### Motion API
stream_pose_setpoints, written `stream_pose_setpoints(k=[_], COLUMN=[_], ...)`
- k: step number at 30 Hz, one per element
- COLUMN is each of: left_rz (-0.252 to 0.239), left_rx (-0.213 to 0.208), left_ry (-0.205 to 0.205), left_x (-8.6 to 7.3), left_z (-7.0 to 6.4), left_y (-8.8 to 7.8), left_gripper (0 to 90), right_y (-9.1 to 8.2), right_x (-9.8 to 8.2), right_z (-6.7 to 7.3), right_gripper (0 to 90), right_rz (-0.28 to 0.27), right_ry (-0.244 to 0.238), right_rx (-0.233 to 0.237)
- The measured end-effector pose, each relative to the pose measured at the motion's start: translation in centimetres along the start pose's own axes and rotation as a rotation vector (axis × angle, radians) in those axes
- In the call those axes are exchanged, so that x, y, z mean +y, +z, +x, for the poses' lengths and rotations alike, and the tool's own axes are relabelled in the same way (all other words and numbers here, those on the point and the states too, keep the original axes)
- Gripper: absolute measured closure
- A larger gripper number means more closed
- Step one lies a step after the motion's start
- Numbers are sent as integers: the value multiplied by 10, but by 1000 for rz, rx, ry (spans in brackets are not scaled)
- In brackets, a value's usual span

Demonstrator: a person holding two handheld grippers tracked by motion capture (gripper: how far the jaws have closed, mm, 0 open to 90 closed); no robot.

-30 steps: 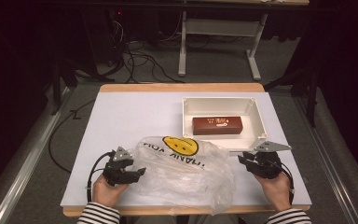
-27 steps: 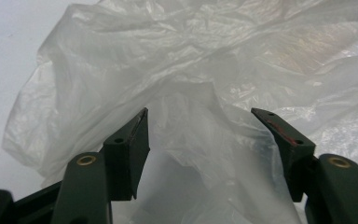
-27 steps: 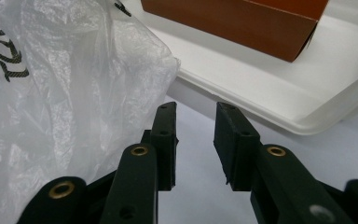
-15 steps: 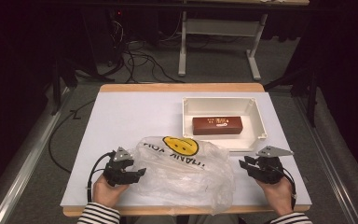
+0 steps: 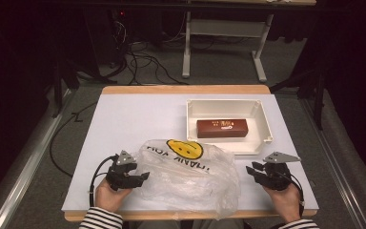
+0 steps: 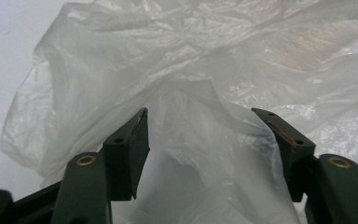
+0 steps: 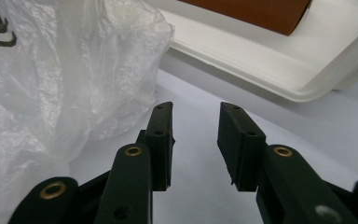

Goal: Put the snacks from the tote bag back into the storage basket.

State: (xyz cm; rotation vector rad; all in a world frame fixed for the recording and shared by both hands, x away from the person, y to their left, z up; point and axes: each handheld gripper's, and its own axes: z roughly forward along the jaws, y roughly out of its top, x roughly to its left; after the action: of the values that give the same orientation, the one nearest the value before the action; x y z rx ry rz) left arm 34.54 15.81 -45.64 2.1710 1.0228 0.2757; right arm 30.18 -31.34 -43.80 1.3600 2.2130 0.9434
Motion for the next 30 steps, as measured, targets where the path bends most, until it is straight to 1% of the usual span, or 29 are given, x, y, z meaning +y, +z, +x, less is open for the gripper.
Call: stream_pose_setpoints(k=[7, 10, 14, 19, 24, 27, 28, 30], left_rz=[2, 2, 1, 9, 10, 11, 11, 15], left_rx=[3, 4, 7, 13, 15, 16, 15, 15], left_ry=[-4, -5, -7, -4, -6, -8, -9, -11], left_x=[0, 0, 0, 0, 0, 0, -1, -1], left_z=[0, 0, 0, 0, 0, 0, 0, 0], left_y=[0, 0, 0, 1, 2, 2, 2, 3], left_gripper=[395, 394, 394, 394, 392, 393, 393, 393], right_y=[4, 4, 7, 8, 10, 11, 13, 14], right_x=[-4, -5, -9, -10, -13, -14, -14, -14], right_z=[-6, -6, -4, -5, -9, -10, -9, -8], right_gripper=[653, 650, 641, 625, 611, 590, 581, 577], right_rz=[12, 13, 34, 36, 46, 48, 54, 59], right_ry=[9, 12, -21, -26, 5, 16, 27, 21], right_rx=[-24, -34, -80, -93, -99, -95, -86, -86])
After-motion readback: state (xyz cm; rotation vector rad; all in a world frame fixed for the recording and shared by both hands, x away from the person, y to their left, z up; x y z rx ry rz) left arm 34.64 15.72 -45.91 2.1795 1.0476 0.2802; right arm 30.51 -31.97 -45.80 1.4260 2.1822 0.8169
